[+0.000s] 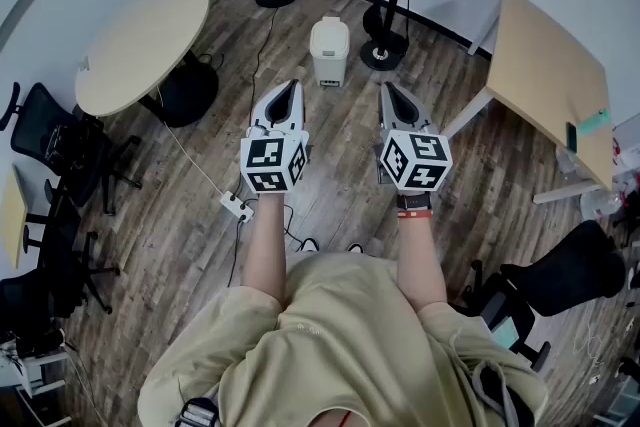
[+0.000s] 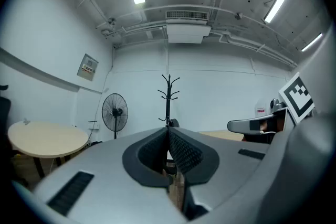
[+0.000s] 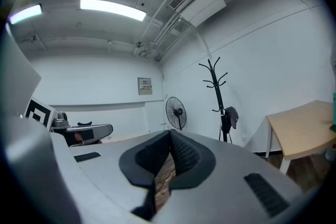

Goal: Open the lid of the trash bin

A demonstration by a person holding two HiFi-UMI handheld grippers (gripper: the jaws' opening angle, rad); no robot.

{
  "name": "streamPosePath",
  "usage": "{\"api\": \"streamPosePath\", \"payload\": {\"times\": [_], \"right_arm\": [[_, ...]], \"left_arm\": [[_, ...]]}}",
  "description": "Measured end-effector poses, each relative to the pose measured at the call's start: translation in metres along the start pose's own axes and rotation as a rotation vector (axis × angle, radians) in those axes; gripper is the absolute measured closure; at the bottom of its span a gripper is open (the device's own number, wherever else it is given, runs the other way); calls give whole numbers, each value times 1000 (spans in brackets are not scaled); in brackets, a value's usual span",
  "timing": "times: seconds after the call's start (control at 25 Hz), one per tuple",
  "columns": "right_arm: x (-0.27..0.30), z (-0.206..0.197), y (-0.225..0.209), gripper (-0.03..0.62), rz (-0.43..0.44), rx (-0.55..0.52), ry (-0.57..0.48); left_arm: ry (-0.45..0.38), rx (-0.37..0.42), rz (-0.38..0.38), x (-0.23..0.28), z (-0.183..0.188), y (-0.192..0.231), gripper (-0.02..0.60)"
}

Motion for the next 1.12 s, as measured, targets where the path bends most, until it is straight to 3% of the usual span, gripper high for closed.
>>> {"api": "streamPosePath", "payload": {"times": [0.52,1.12], "right_arm": [[-5,3,3,579,-54,49,-37],[6,-19,17,579,23,65,38]], "left_arm": [[-2,-26,-15,-2,-1,-2,560],[38,-15,10,-14,-12,0,560]]}}
Point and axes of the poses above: the fingertips, and each gripper's own axes: x forward along the fingers, y to its left, z out of its top, the point moved 8 cm from there along -x, backward along the fingers, and after that the axes turned 3 degrees about x, right-handed, at the moved point
